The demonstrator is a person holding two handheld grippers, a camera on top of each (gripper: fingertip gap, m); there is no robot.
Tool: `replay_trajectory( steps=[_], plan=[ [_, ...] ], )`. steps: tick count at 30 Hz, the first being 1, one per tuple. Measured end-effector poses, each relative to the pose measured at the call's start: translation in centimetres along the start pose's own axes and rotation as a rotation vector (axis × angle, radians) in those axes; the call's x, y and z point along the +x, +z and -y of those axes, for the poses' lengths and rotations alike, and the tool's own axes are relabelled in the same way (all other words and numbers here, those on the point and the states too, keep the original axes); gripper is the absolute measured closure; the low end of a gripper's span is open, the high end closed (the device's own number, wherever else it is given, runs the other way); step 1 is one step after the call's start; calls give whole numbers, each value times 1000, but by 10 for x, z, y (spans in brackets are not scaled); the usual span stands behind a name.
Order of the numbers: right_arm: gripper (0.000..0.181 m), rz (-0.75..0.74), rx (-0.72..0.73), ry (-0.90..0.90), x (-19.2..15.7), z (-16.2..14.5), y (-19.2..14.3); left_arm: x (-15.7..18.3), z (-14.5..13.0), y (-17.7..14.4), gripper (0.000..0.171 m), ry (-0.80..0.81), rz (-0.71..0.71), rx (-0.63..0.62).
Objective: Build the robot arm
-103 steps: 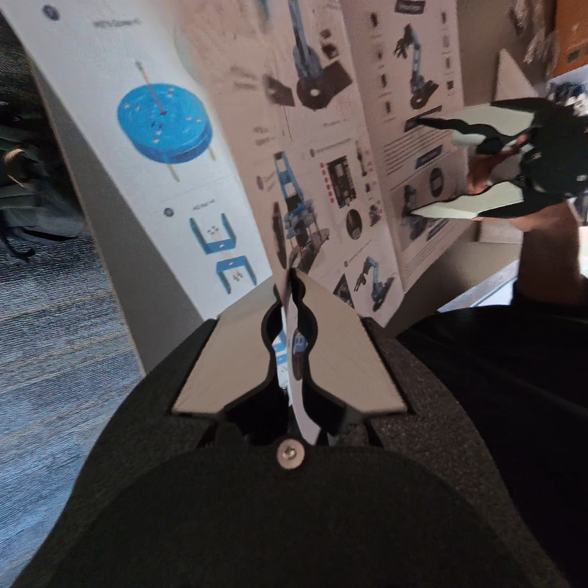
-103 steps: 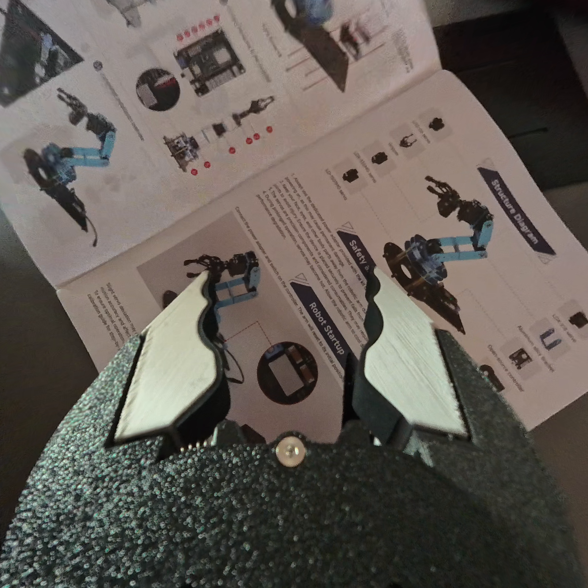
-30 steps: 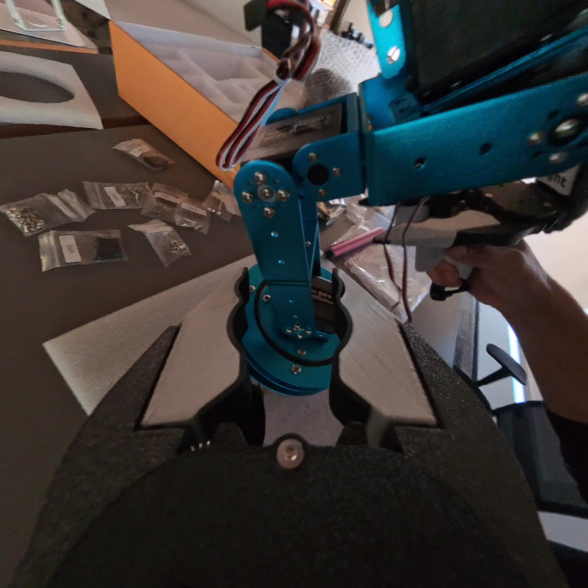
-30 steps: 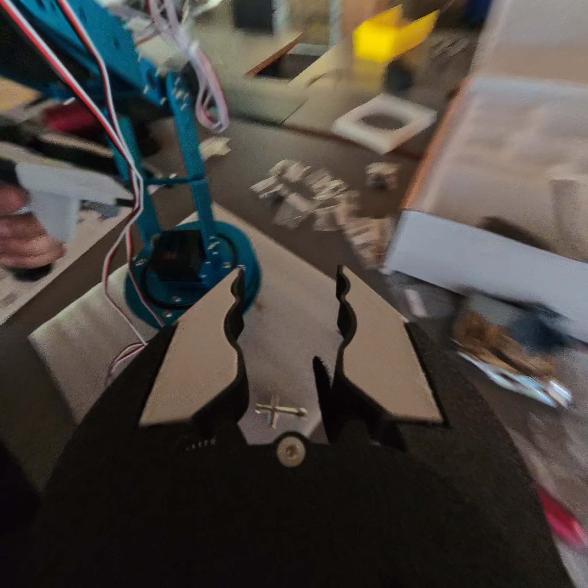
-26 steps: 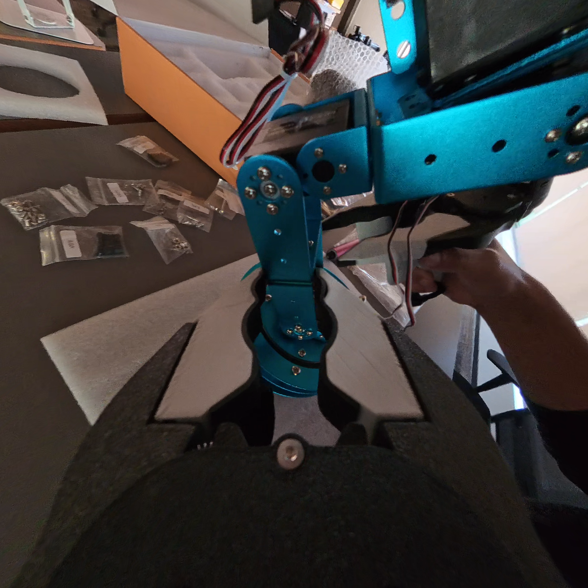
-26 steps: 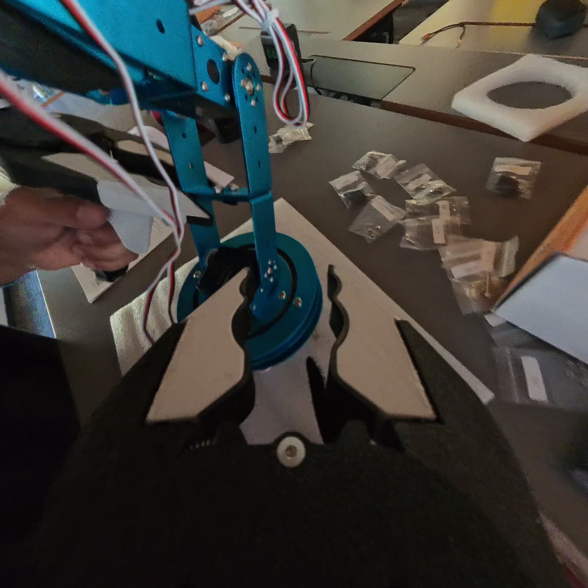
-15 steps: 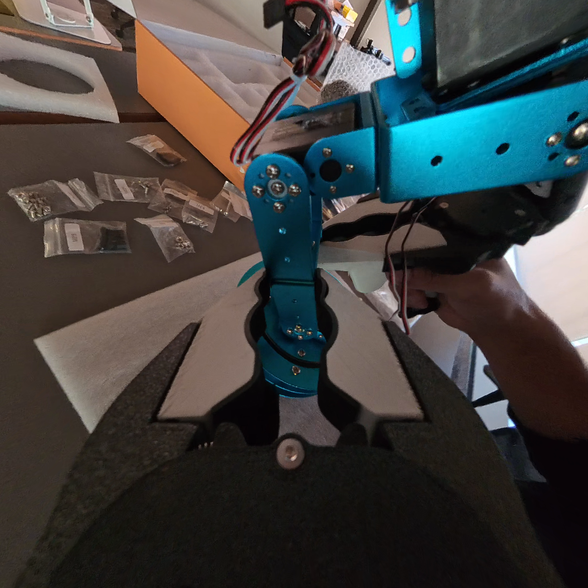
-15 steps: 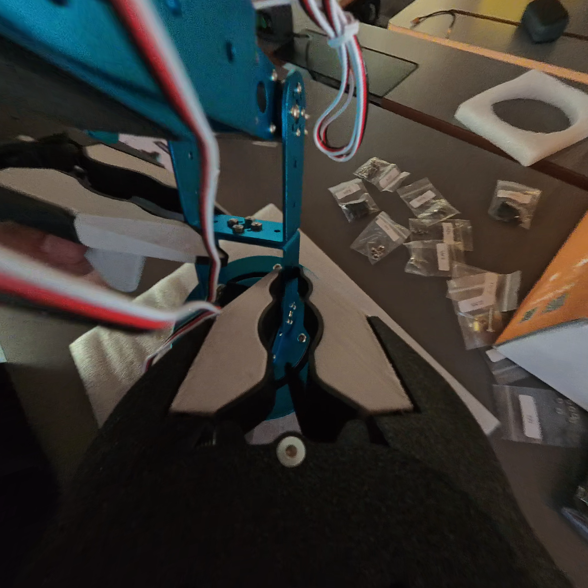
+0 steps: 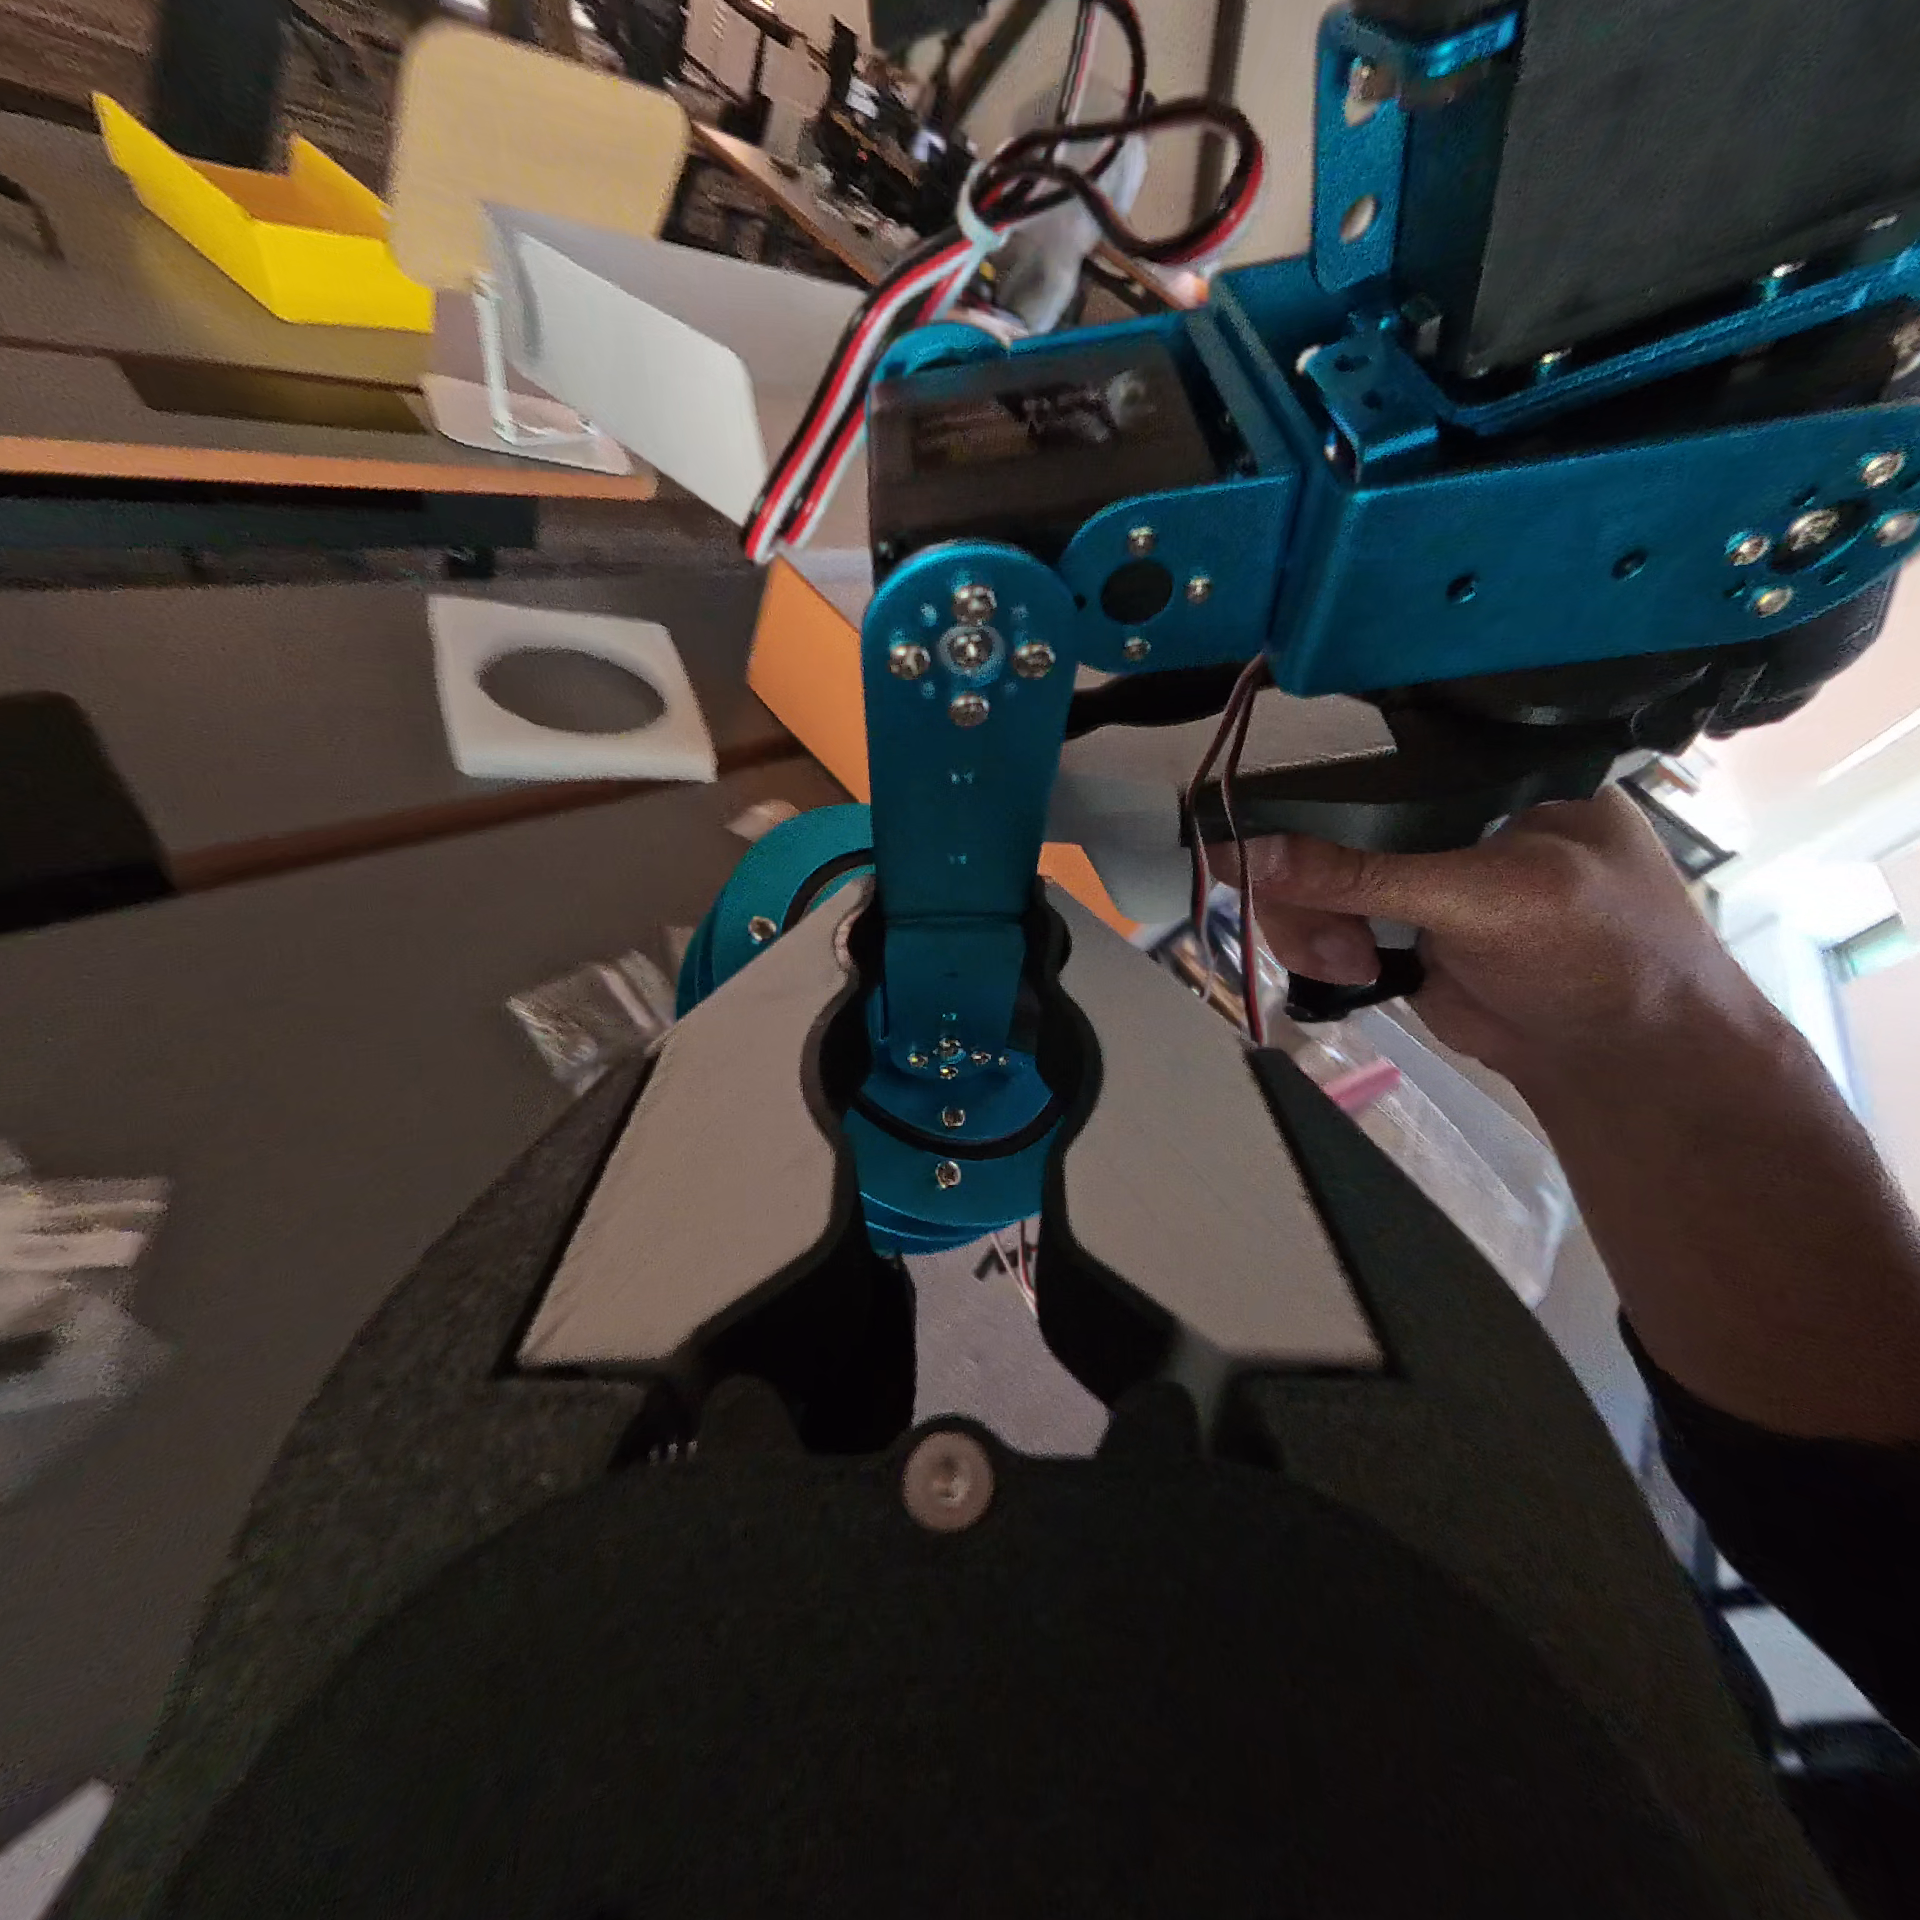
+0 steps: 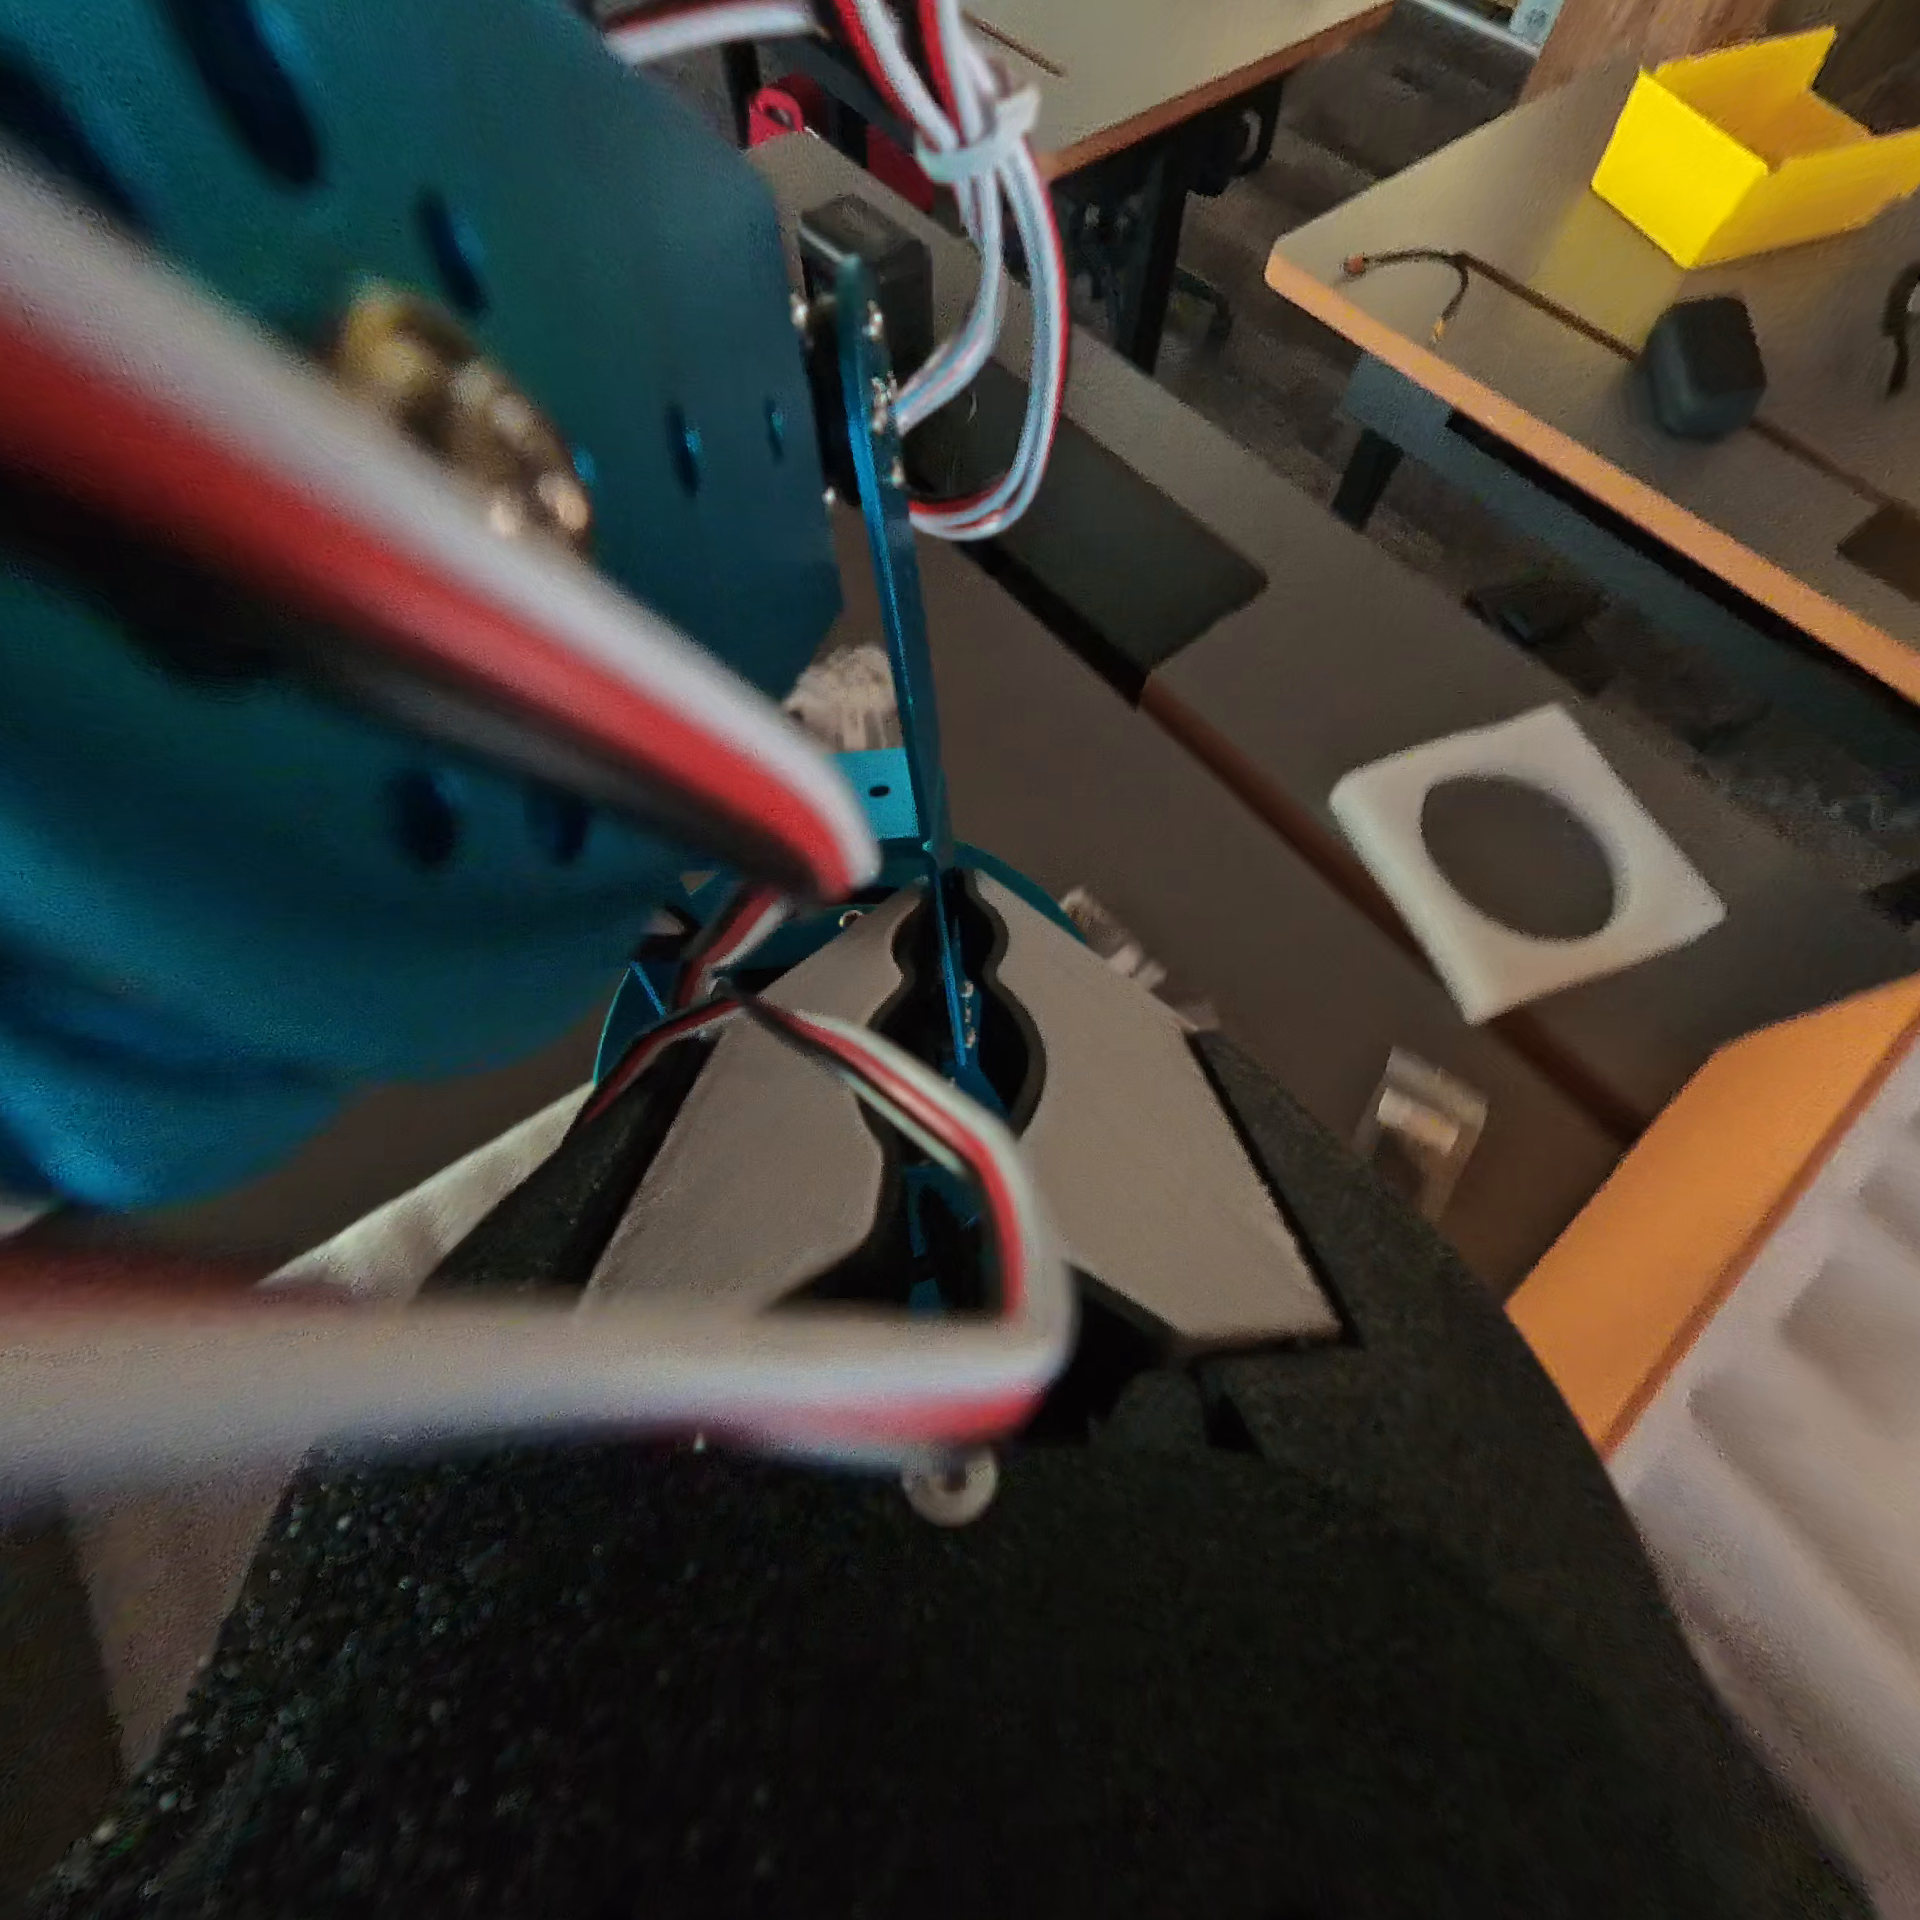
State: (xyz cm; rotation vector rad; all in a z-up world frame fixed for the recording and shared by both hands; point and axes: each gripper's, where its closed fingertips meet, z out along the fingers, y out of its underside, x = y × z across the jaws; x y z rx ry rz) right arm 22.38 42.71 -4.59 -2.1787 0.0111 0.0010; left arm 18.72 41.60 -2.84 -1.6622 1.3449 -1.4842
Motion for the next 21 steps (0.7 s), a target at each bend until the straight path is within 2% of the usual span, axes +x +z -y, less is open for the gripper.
replay_trajectory(
  steps=[4, 9, 15, 21],
  plan=[
    [181, 84, -4, -33, 22, 46, 53, -58, 37, 7, 146, -36, 93, 50],
    [181, 187, -43, -65, 37, 75, 118, -125, 57, 13, 147, -78, 203, 78],
    [180, 265, -134, -83, 48, 72, 174, -178, 49, 24, 146, -144, 291, 68],
    [180, 316, -212, -112, 48, 57, 200, -200, 30, 31, 146, -210, 344, 68]
  ],
)
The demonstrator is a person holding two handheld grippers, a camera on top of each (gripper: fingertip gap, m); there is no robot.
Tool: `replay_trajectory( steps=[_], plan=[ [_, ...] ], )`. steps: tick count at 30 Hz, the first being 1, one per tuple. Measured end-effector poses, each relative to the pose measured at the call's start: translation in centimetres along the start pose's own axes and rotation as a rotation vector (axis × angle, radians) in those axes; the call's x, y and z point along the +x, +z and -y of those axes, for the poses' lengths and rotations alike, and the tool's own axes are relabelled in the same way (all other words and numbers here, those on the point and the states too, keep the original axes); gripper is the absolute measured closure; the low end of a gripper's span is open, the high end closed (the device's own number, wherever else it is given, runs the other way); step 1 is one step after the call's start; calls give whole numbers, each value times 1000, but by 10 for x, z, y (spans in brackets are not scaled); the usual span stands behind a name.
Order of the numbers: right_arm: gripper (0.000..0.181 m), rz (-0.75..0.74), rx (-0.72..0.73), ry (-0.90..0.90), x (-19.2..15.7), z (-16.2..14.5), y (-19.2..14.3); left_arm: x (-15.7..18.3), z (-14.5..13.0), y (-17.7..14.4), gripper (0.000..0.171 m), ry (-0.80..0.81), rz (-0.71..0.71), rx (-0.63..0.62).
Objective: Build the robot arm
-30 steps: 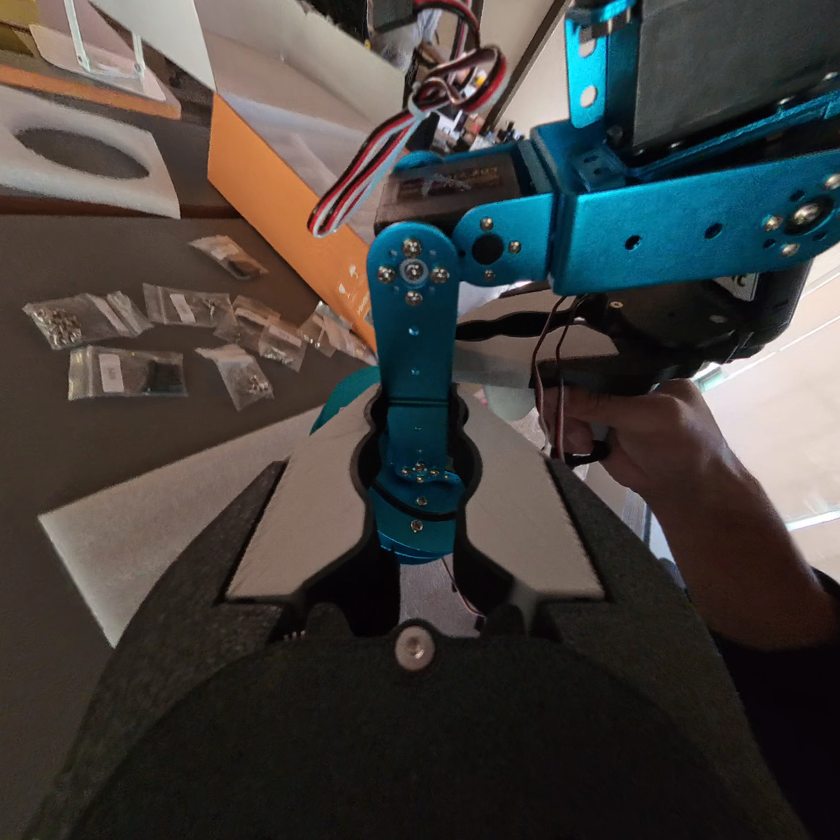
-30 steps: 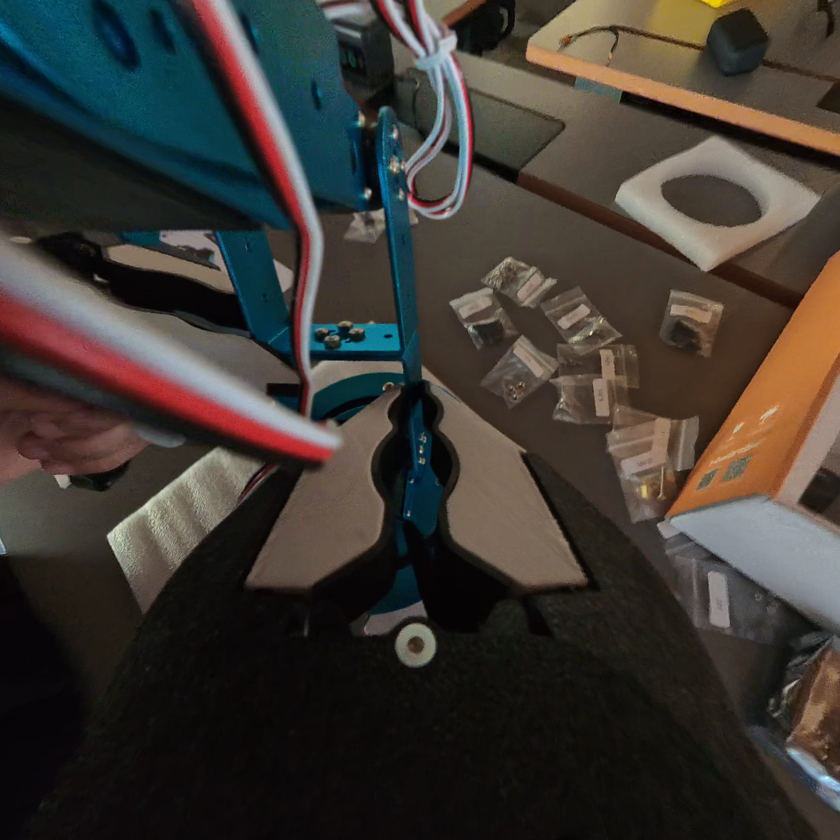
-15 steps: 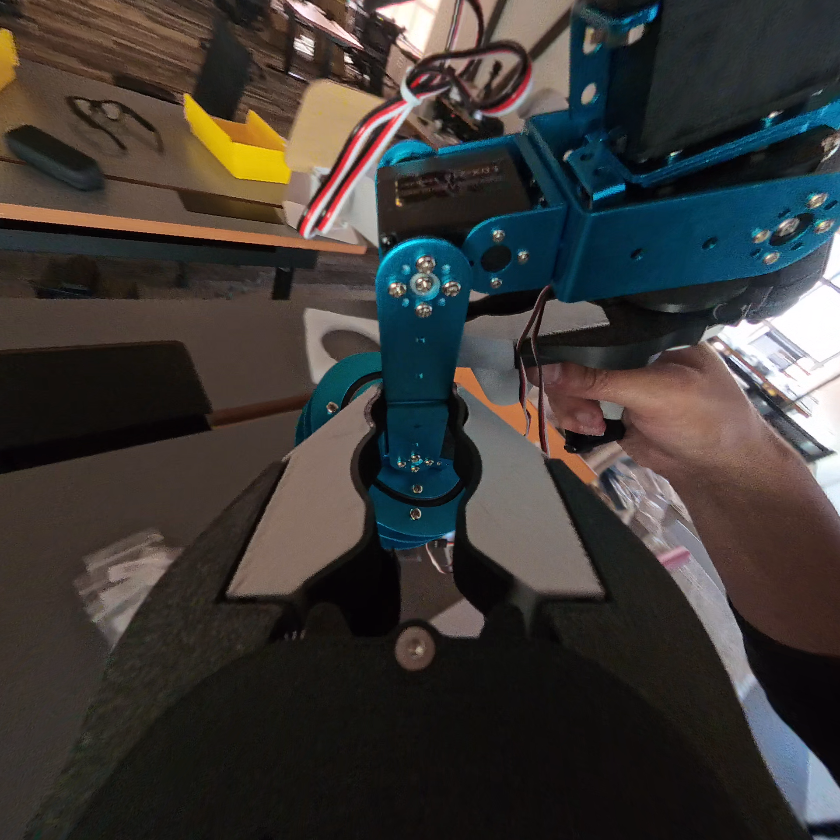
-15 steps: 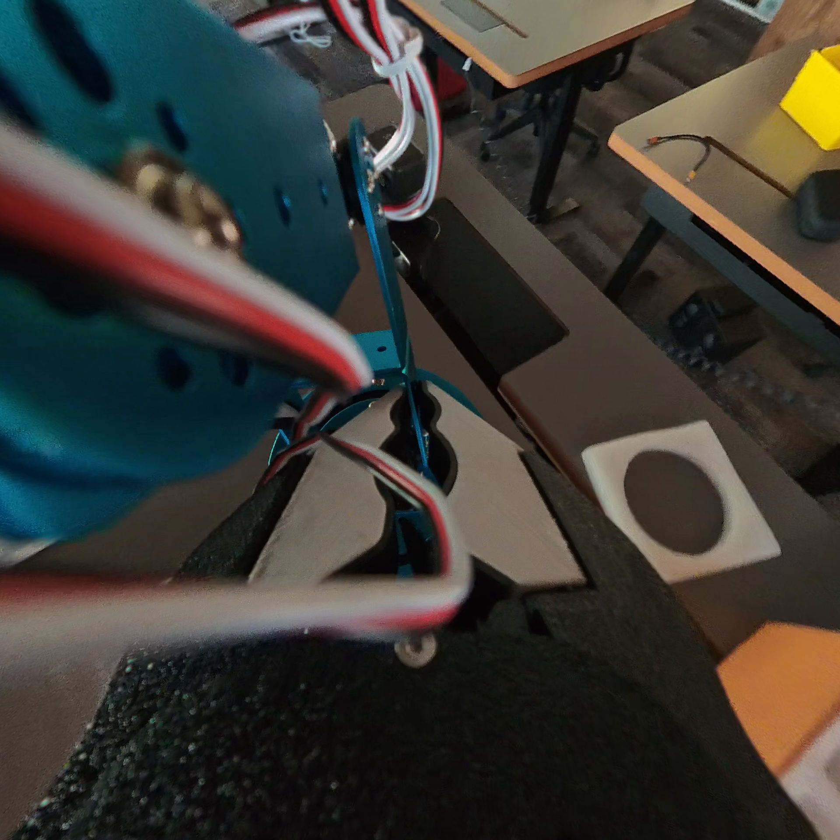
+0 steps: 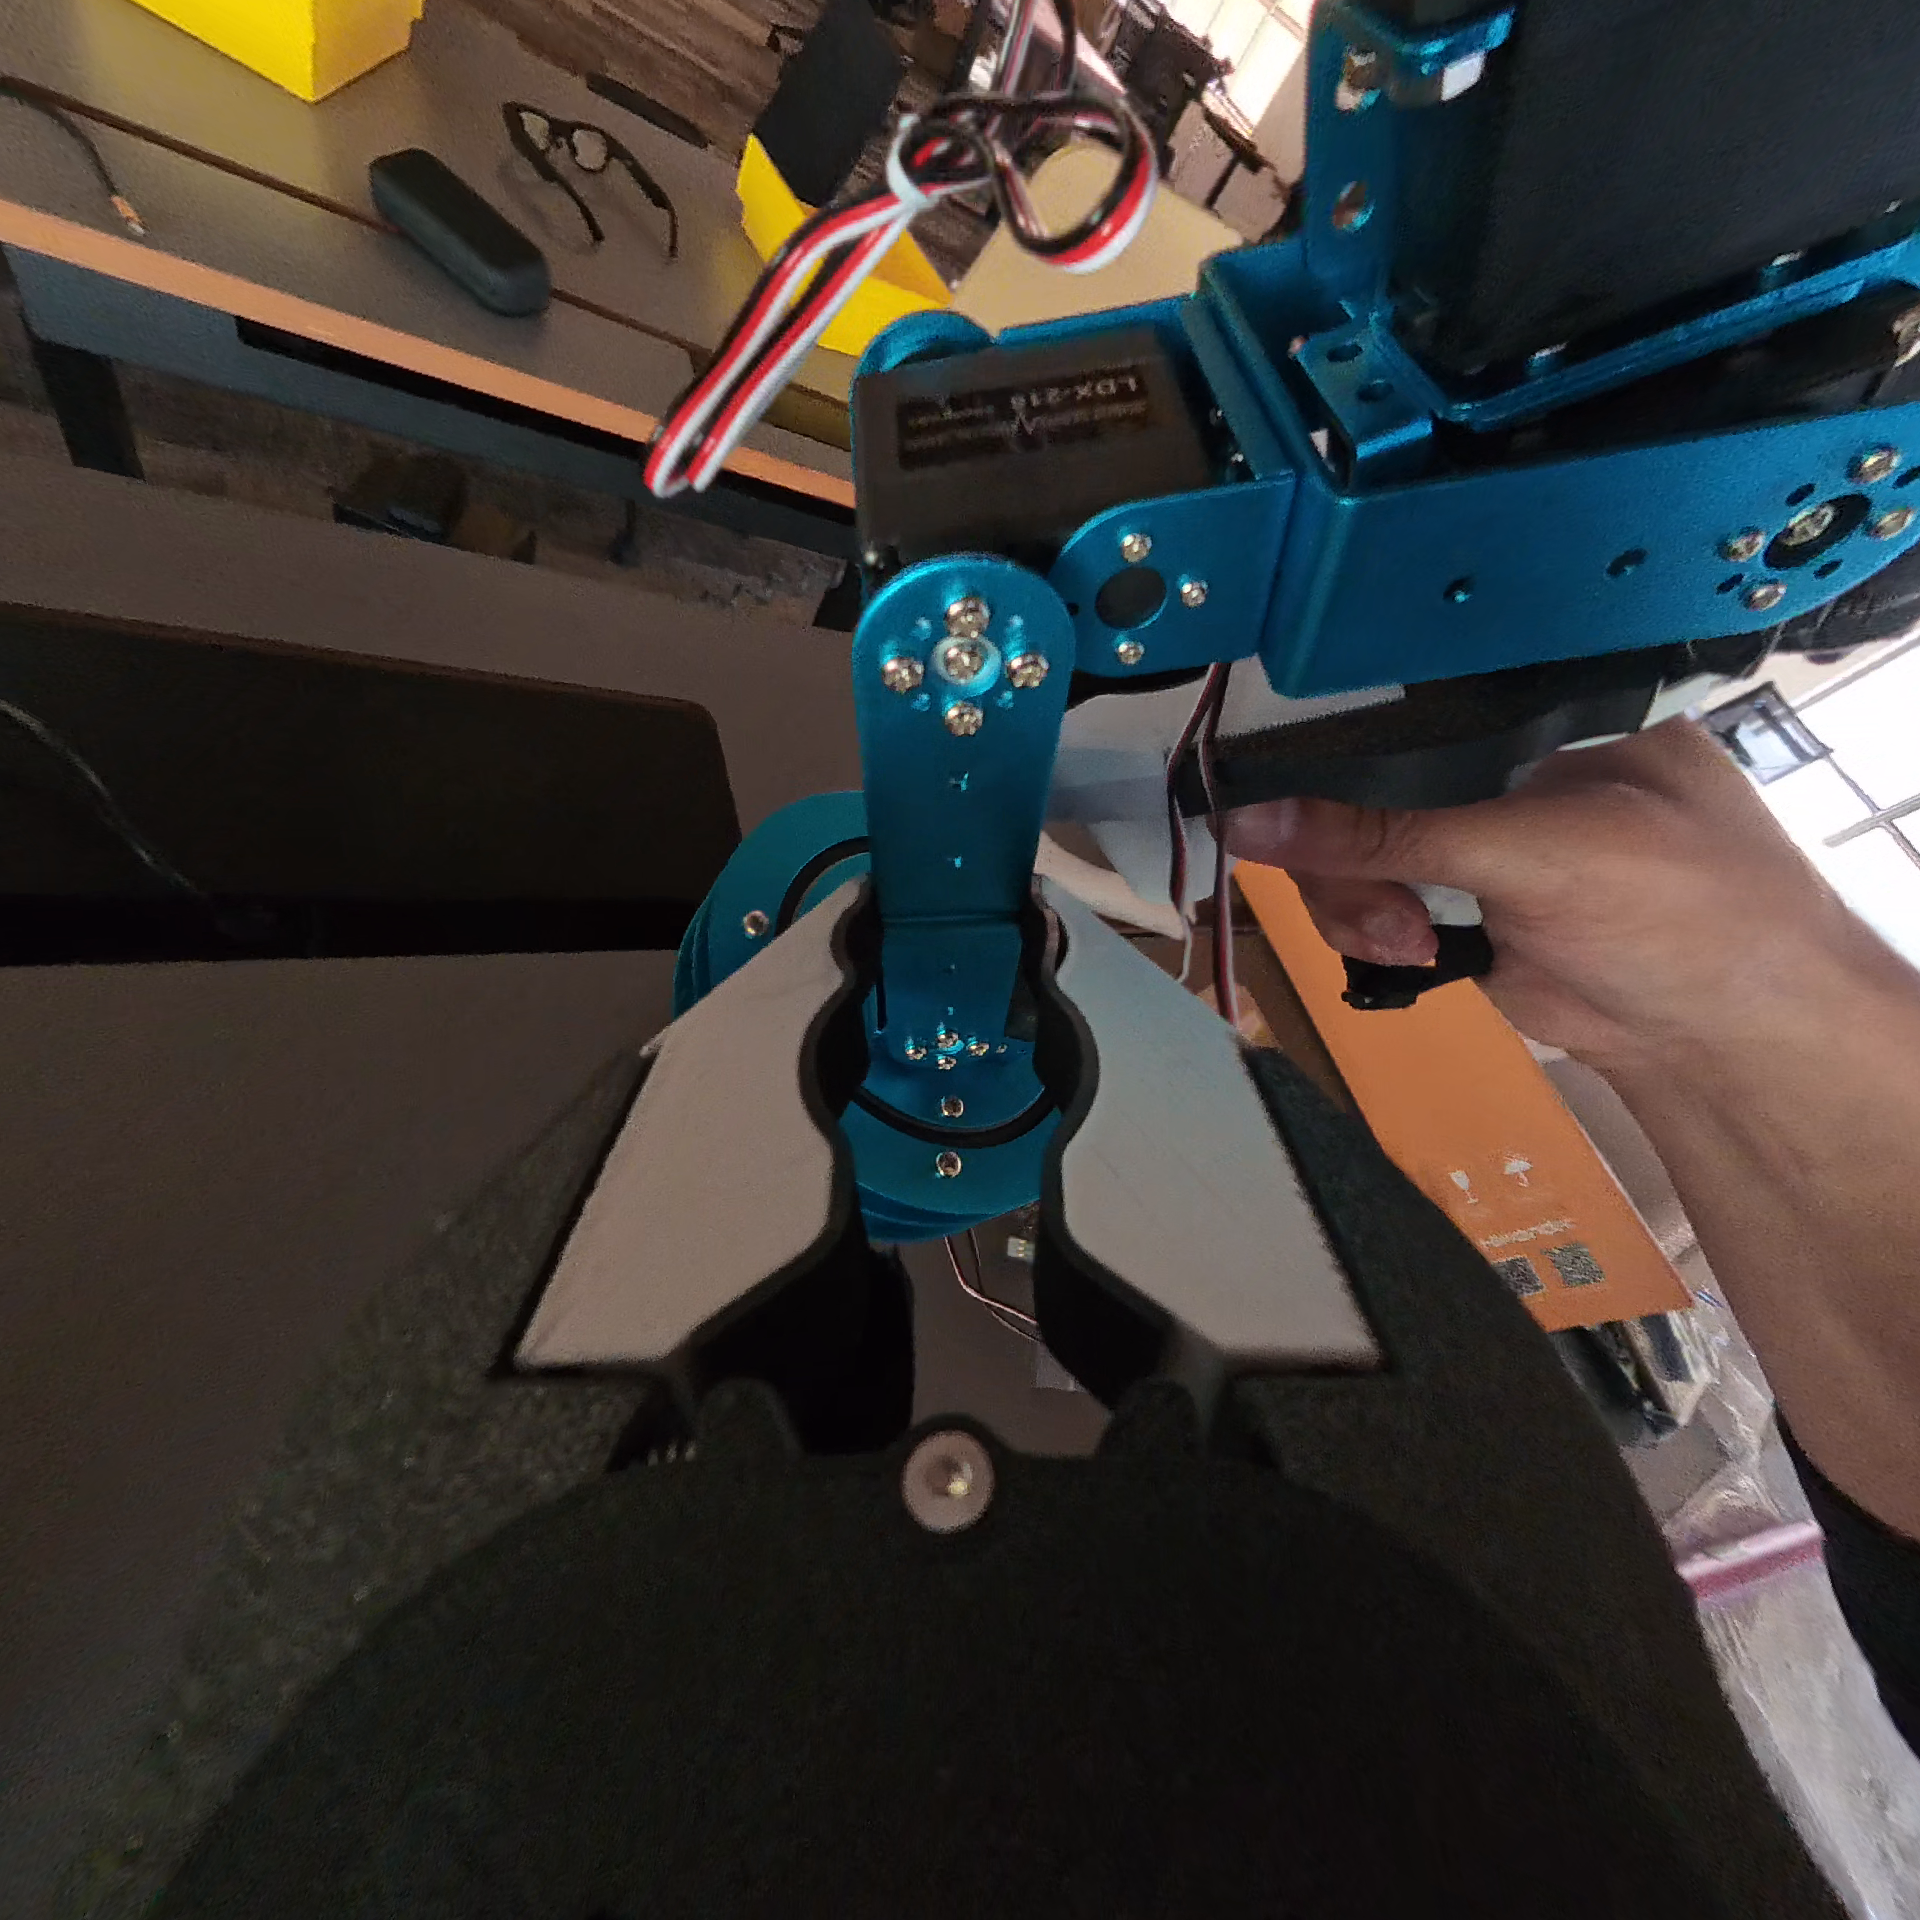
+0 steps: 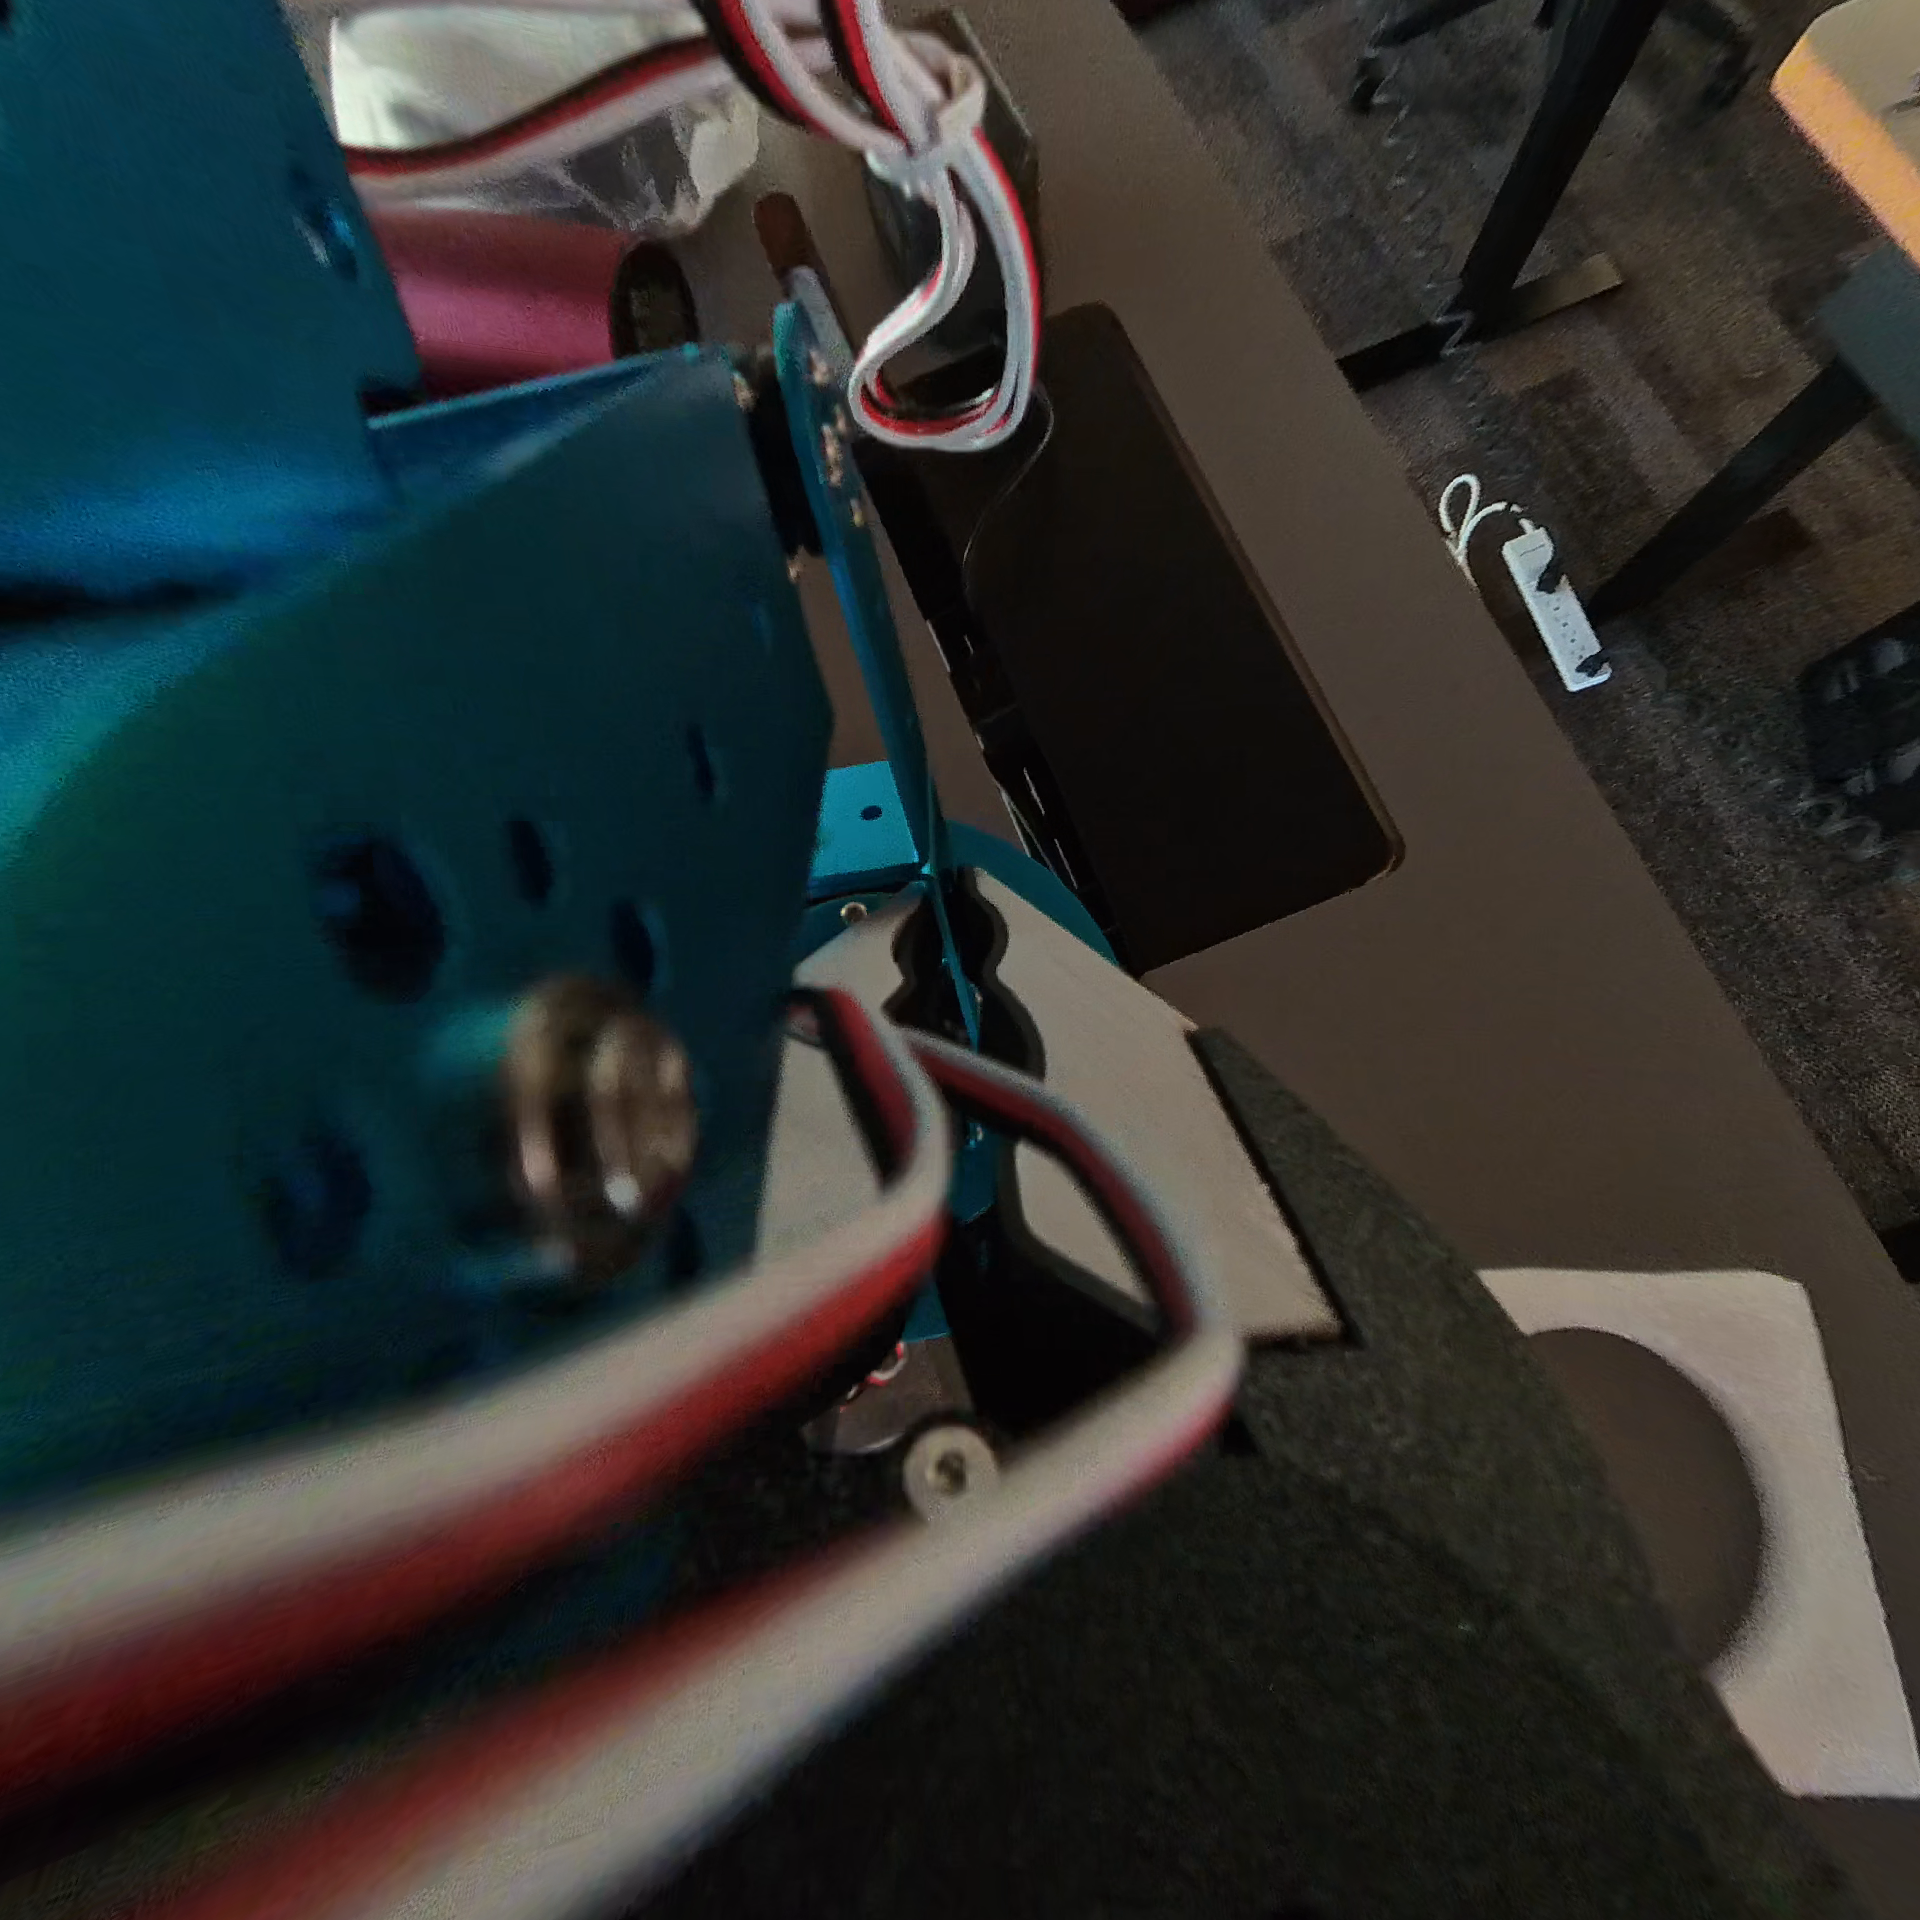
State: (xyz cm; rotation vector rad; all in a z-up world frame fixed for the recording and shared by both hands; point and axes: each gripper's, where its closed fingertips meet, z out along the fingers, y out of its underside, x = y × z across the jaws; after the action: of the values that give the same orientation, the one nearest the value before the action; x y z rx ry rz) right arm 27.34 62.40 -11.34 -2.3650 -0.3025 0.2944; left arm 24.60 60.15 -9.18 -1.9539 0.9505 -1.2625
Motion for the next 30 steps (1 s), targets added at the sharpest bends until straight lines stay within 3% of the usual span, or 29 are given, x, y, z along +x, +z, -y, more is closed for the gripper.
replay_trajectory(
  steps=[10, 16, 19, 22, 25, 28, 30],
  plan=[
    [181, 57, -68, -97, -6, -2, 18, -14, -10, -3, 146, -64, 33, 30],
    [177, 157, -9, -36, -13, -1, 19, -14, -12, -7, 145, -69, 52, 62],
    [152, 110, 71, 0, -3, 0, 14, -14, -12, -7, 145, -57, 59, 70],
    [149, -56, 137, -18, 16, -2, -23, -13, -11, -8, 141, -21, 75, 88],
    [136, -260, 240, -39, 27, -3, -98, -10, -11, -16, 122, 46, 110, 115],
    [133, -375, 305, 2, 8, -29, -179, -7, -20, -29, 111, 97, 144, 117],
    [136, -360, 337, 37, -30, -60, -216, -3, -34, -45, 107, 126, 156, 113]
  ],
)
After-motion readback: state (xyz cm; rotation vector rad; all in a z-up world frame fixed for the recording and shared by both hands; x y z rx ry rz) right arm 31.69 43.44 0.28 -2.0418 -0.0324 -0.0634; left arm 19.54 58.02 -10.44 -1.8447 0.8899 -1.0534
